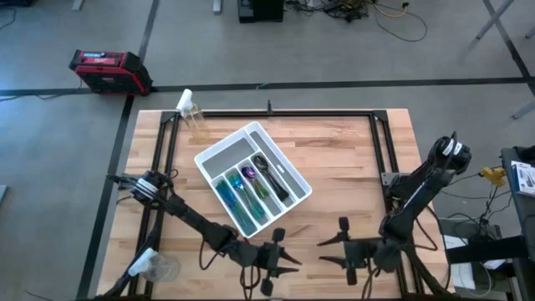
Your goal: Sort silverware
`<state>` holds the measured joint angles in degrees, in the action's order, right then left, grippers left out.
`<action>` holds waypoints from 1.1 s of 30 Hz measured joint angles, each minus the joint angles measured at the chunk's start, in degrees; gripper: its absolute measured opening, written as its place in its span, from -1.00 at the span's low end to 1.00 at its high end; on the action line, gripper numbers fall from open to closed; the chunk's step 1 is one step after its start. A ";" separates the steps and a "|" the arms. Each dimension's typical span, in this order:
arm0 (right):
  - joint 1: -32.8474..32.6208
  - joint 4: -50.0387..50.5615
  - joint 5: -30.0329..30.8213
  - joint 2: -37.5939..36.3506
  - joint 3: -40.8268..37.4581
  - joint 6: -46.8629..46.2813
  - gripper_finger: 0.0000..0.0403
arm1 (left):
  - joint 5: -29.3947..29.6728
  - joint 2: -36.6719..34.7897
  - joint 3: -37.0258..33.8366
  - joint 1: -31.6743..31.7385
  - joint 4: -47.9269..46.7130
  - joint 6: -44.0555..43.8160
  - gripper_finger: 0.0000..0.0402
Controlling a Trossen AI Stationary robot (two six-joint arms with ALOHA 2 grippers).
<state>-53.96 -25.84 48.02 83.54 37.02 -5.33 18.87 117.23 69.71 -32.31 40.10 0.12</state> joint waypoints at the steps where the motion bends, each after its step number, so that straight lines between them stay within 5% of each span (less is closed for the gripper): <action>1: 0.37 -1.80 -0.01 0.87 0.21 1.59 -0.32 | 0.00 0.12 0.00 0.10 0.31 0.02 -0.68; 16: 5.25 -10.43 -6.51 13.90 7.57 11.32 -0.62 | -0.11 2.10 0.00 0.98 4.37 3.23 -0.68; 24: 5.36 -10.39 -6.07 13.85 8.13 10.93 -0.62 | -0.06 2.10 0.00 0.98 3.87 2.70 -0.68; 33: 5.36 -7.89 -6.46 12.25 8.13 8.69 -0.93 | 0.11 2.10 0.00 0.98 2.53 1.88 -0.68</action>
<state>-48.60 -33.73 41.56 95.79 45.15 3.36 18.98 119.33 69.71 -31.33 42.63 2.00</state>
